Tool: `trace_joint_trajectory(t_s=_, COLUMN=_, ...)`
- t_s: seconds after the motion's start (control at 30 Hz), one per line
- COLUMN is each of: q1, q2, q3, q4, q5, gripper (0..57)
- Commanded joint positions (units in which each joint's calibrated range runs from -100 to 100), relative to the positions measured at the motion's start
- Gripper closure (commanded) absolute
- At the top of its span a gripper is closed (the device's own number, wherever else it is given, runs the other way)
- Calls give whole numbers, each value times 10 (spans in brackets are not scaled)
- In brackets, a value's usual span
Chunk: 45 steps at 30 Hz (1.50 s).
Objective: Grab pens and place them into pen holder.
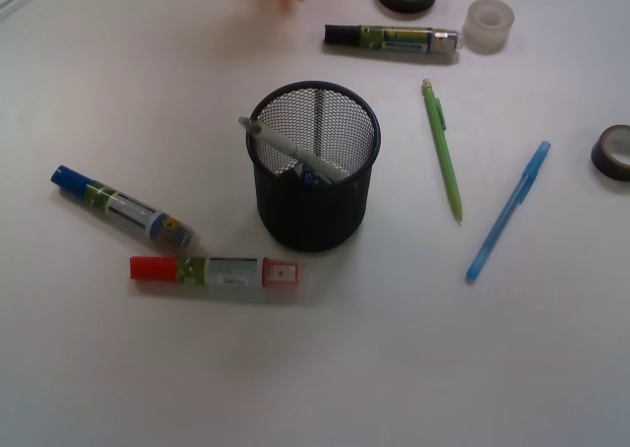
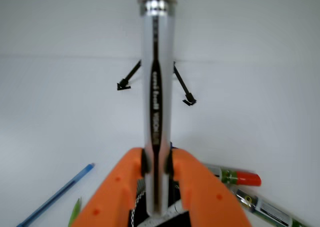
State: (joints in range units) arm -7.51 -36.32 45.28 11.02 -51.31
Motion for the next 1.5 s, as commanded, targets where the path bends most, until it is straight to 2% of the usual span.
trace_joint_trajectory(t_s=0.0, q1=-19, q2=31, q3=64, q4=-195, q5=-3, gripper=572)
trace_joint_trajectory(t_s=0.2, q1=-22, q2=113, q3=208, q4=-506, q5=-1, gripper=571)
trace_joint_trajectory(t_s=0.33, q1=-20, q2=173, q3=245, q4=-630, q5=-1, gripper=571)
trace_joint_trajectory(t_s=0.6, q1=-22, q2=292, q3=243, q4=-773, q5=-1, gripper=571)
trace_joint_trajectory(t_s=1.0, q1=-19, q2=415, q3=231, q4=-876, q5=-5, gripper=569)
trace_joint_trajectory(t_s=1.07, q1=-16, q2=433, q3=210, q4=-878, q5=-5, gripper=535)
trace_joint_trajectory(t_s=1.17, q1=-17, q2=455, q3=174, q4=-875, q5=-5, gripper=433)
trace_joint_trajectory(t_s=1.23, q1=-17, q2=458, q3=159, q4=-873, q5=-3, gripper=390)
trace_joint_trajectory(t_s=1.47, q1=-16, q2=422, q3=122, q4=-828, q5=22, gripper=380)
